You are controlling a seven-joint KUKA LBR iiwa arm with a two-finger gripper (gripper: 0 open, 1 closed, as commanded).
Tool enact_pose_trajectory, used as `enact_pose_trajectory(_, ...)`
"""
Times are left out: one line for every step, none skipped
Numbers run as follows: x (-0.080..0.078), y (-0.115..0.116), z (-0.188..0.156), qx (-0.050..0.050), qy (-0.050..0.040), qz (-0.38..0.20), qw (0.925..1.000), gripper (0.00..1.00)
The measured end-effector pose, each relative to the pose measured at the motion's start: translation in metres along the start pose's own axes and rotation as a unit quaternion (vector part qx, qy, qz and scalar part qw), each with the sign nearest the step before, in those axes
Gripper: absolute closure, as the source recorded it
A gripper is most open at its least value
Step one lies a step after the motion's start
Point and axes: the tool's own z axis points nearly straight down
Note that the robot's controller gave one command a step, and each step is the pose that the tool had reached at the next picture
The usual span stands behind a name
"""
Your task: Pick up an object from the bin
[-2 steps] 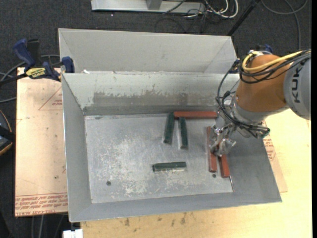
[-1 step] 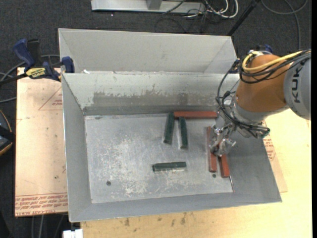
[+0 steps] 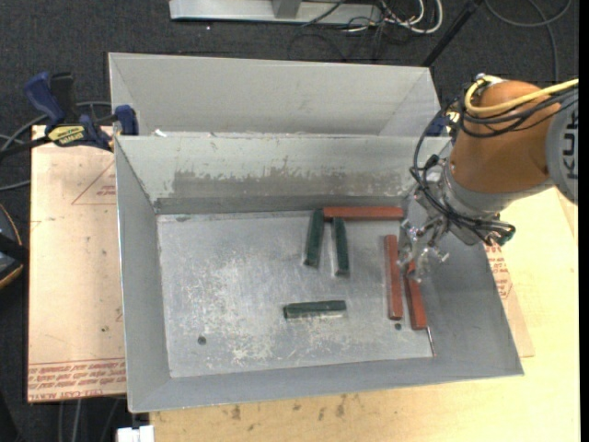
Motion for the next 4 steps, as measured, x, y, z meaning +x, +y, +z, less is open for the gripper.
enact_pose_trajectory(-0.005, -0.007, -0.028, 0.008, -0.0059, -0.005, 0.9999, 1.00)
enact_pose_trajectory(-0.021, -0.064, 0.064, 0.007, -0.0047, -0.202, 0.9794, 0.00)
enact_pose_trajectory(-0.031, -0.057, 0.063, 0.004, -0.0137, -0.202, 0.9792, 1.00)
enact_pose_trajectory(-0.031, -0.057, 0.063, 0.003, -0.0139, -0.202, 0.9792, 1.00)
